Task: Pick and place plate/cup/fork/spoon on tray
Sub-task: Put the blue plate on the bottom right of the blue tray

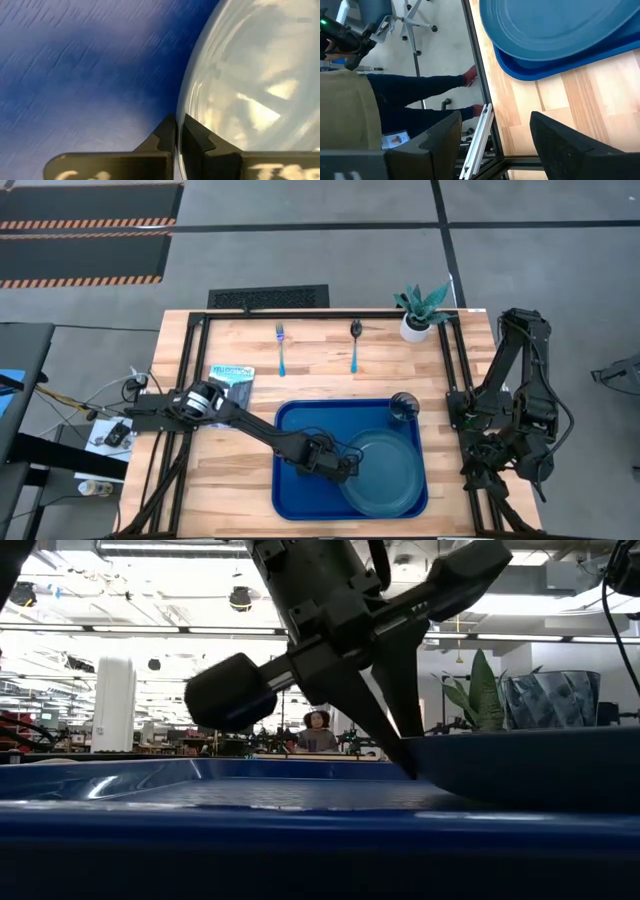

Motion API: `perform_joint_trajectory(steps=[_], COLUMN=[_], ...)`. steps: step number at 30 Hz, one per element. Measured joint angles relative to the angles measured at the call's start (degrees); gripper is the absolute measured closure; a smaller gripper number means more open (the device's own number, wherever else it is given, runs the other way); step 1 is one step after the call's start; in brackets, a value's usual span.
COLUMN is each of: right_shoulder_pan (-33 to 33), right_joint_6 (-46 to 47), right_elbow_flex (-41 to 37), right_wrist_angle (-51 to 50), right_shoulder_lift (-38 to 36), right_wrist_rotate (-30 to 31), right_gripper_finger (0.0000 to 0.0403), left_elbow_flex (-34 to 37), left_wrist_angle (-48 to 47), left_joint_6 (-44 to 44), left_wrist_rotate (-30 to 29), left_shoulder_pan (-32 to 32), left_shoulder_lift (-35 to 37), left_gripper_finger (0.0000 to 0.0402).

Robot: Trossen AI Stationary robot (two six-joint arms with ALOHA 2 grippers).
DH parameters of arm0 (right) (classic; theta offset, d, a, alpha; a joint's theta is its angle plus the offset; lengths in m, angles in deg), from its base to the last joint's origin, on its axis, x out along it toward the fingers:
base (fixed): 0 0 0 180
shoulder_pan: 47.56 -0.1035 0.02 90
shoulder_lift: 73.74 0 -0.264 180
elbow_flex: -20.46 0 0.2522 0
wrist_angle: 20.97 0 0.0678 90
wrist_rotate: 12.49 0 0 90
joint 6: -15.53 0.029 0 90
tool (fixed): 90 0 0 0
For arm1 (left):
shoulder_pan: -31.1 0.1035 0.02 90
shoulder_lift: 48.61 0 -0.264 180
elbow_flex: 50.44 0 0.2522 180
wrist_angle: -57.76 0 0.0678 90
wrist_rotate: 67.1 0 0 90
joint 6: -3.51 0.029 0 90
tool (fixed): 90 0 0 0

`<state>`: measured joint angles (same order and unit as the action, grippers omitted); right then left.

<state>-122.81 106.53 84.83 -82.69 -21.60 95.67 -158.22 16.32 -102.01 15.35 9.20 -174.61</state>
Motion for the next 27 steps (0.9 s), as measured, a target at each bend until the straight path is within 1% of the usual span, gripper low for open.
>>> perform_joint_trajectory(steps=[9, 27], right_shoulder_pan=[0.0, 0.0], right_joint_6=[-0.46, -1.05], right_elbow_flex=[0.0, 0.0], right_wrist_angle=[-0.02, -0.02], right_shoulder_lift=[0.02, 0.02], right_wrist_rotate=[0.01, 0.28], right_gripper_finger=[0.0143, 0.0143], left_elbow_flex=[0.0, 0.0], left_wrist_angle=[0.52, 1.85], left_joint_6=[-0.46, 1.73], left_wrist_rotate=[-1.28, -0.29], left_shoulder_pan=[0.06, 0.12], left_shoulder_lift=[0.0, 0.0], left_gripper_finger=[0.0401, 0.0399])
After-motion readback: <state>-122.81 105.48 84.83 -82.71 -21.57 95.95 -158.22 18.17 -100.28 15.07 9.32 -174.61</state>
